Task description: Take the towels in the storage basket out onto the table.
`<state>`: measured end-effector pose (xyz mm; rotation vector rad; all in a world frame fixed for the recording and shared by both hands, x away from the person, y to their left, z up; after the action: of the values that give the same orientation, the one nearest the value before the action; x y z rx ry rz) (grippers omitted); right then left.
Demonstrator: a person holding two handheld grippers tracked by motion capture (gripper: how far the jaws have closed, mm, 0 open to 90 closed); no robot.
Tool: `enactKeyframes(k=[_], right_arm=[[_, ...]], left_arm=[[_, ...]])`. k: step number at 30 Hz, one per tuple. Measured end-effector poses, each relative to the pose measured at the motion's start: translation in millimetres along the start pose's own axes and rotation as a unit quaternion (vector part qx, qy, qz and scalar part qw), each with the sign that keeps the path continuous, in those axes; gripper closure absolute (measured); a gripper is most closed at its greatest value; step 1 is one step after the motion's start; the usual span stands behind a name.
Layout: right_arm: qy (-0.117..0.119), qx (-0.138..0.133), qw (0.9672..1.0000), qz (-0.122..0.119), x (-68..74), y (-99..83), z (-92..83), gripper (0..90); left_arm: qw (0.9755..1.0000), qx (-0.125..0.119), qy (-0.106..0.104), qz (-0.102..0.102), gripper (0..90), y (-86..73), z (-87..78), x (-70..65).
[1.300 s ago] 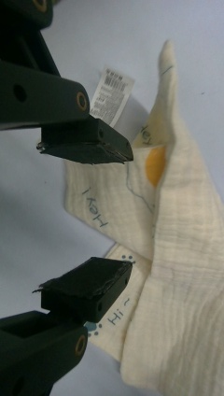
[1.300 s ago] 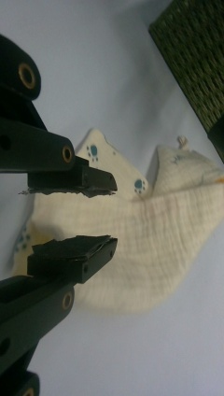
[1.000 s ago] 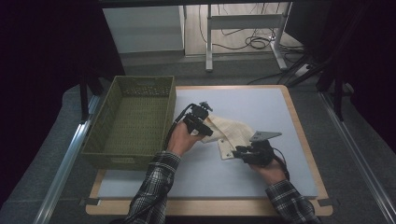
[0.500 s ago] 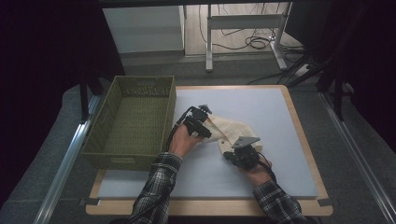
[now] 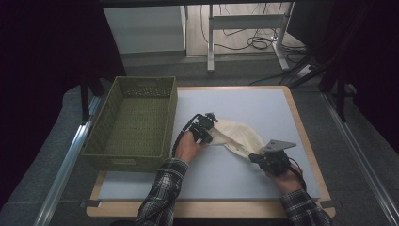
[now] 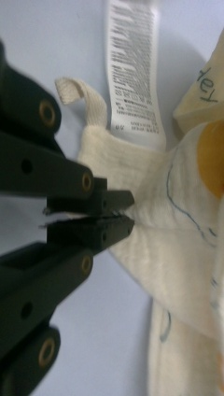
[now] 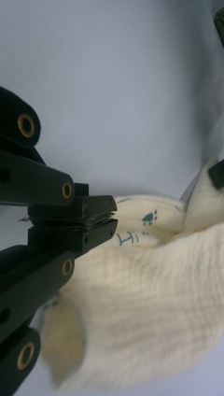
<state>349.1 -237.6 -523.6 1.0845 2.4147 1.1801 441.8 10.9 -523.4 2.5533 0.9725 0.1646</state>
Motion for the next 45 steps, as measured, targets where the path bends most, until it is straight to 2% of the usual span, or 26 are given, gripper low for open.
enactKeyframes(k=[3,8,11,15,17,18,19,20,22,26,29,31,32,33,35,36,38,40,41,45], right_arm=[[-0.008,-0.004,0.9999,0.005,-6.4,-4.3,-12.4,87.6],[-0.018,-0.011,0.9997,0.007,-12.5,-8.1,-35.2,87.5],[-0.020,-0.012,0.9997,0.006,-14.5,-11.3,-48.2,87.4],[-0.022,0.001,0.9997,0.006,-15.1,-21.8,-61.6,87.2],[-0.017,0.012,0.9997,0.011,-14.7,-31.6,-64.8,86.8],[-0.018,0.020,0.9995,0.014,-14.8,-37.7,-65.1,86.4],[-0.015,0.027,0.9994,0.015,-15.3,-43.8,-64.5,85.9],[-0.014,0.031,0.9992,0.021,-15.9,-49.6,-63.8,84.2],[-0.013,0.030,0.9990,0.031,-18.8,-57.6,-64.4,79.2],[-0.014,0.003,0.9990,0.042,-22.7,-54.3,-77.4,72.5],[-0.019,-0.011,0.9990,0.039,-25.7,-42.4,-81.3,71.3],[-0.017,-0.017,0.9988,0.042,-28.4,-34.7,-77.5,71.3],[-0.015,-0.019,0.9988,0.043,-29.9,-30.6,-73.2,71.3],[-0.015,-0.019,0.9988,0.043,-30.8,-28.3,-70.5,71.3],[-0.014,-0.020,0.9988,0.043,-32.2,-23.5,-63.3,71.3],[-0.014,-0.021,0.9988,0.042,-32.6,-21.5,-60.3,71.5],[-0.017,-0.017,0.9989,0.040,-33.6,-18.3,-54.7,71.9],[-0.018,-0.017,0.9989,0.039,-34.2,-16.7,-51.9,71.9],[-0.016,-0.017,0.9989,0.042,-34.2,-16.4,-50.5,71.9],[-0.014,-0.002,0.9992,0.038,-35.0,-19.9,-40.1,70.7]], left_arm=[[1.0000,-0.002,0.006,0.006,87.8,-1.7,-9.8,-4.6],[0.9999,-0.008,0.010,0.003,87.9,-9.5,-28.3,-9.7],[1.0000,-0.006,0.003,0.005,87.8,-15.6,-37.4,-15.7],[0.9996,0.011,-0.023,0.014,86.6,-29.9,-43.2,-32.6],[0.9987,0.023,-0.042,0.020,81.4,-39.7,-37.4,-42.8],[0.9984,0.020,-0.047,0.023,76.4,-44.1,-34.4,-46.0],[0.9985,0.017,-0.050,0.017,71.2,-47.9,-32.1,-47.1],[0.9987,0.012,-0.048,0.012,65.8,-50.7,-31.4,-47.1],[0.9992,-0.005,-0.038,0.010,60.8,-53.5,-35.0,-47.4],[0.9993,-0.034,-0.011,0.010,52.4,-52.6,-52.1,-43.5],[0.9984,-0.056,0.007,-0.002,50.7,-48.1,-63.6,-31.6],[0.9968,-0.075,-0.004,-0.026,50.7,-44.0,-66.1,-18.2],[0.9962,-0.079,-0.006,-0.036,50.8,-42.8,-65.5,-13.5],[0.9955,-0.076,-0.006,-0.055,50.5,-40.3,-65.3,-9.7],[0.9931,-0.105,-0.010,-0.051,50.8,-32.7,-65.3,-9.7],[0.9922,-0.108,-0.010,-0.060,50.8,-28.9,-63.8,-9.4],[0.9921,-0.107,-0.002,-0.064,50.7,-22.4,-58.1,-10.1],[0.9931,-0.093,0.015,-0.069,50.9,-19.8,-49.5,-7.4],[0.9929,-0.090,0.016,-0.075,51.0,-20.0,-44.6,-4.9],[0.9901,-0.084,0.014,-0.112,50.6,-26.5,-26.2,4.9]])
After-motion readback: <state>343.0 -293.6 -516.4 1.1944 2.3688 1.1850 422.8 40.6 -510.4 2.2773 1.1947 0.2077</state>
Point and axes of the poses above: each handheld gripper's, and its own axes: z roughly forward along the jaws, y roughly out of its top, x roughly to its left, the point moved 3 cm from there along z, roughly forward along the jaws, and after that the axes turned 8 degrees about z, right-handed, at the moved point
